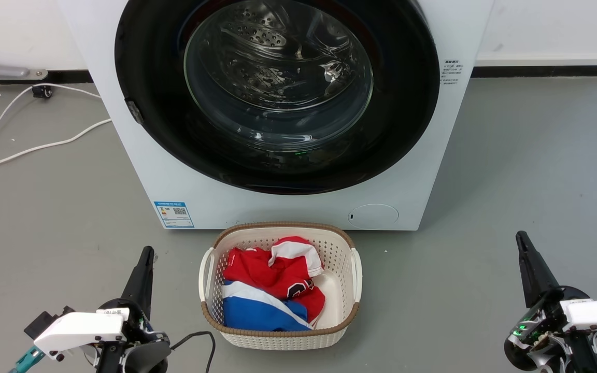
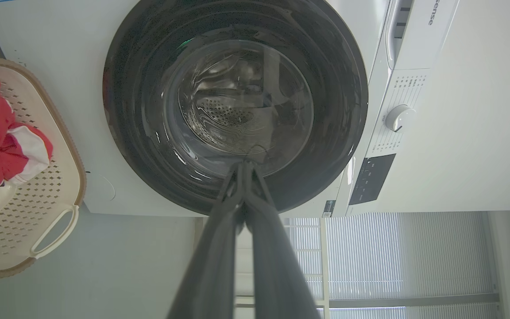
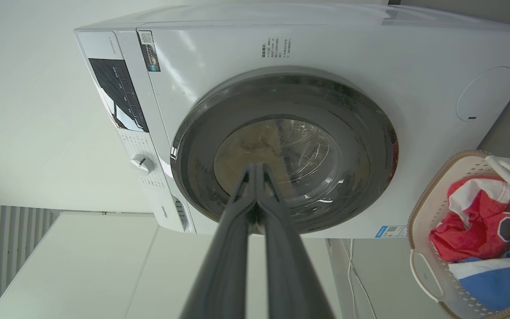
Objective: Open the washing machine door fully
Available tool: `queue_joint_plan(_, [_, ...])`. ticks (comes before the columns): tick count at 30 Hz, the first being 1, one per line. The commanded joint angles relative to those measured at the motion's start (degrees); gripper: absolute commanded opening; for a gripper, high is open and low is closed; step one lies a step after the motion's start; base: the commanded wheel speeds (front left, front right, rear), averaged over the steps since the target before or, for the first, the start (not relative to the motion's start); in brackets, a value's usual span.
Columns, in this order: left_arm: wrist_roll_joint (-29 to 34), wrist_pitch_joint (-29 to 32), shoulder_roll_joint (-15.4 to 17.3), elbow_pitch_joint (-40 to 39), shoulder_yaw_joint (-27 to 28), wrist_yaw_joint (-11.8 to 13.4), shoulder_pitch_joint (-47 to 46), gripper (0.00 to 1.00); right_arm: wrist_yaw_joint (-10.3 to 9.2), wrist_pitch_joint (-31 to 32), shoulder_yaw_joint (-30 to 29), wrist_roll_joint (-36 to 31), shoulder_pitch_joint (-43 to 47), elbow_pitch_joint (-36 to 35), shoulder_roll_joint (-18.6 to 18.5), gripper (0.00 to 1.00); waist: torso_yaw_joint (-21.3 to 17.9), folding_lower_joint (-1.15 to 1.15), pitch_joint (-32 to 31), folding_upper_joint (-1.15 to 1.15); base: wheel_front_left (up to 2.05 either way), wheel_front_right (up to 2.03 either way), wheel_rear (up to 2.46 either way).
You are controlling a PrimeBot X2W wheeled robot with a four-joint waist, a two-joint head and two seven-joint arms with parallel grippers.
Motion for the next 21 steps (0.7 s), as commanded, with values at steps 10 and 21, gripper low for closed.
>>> queue_joint_plan(10, [0.2,0.2,-0.1,0.0,0.3,-0.2,-0.6,0.0,-0.02,0.1,0.0,0.1,-0.6,0.1,0.1,0.0,0.0,0.0,0.0,0.0,0.0,0.0,0.0])
queue_joint_plan(21, [0.2,0.2,-0.1,0.0,0.3,-0.2,-0.6,0.0,-0.02,0.1,0.0,0.1,-0.6,0.1,0.1,0.0,0.0,0.0,0.0,0.0,0.0,0.0,0.0])
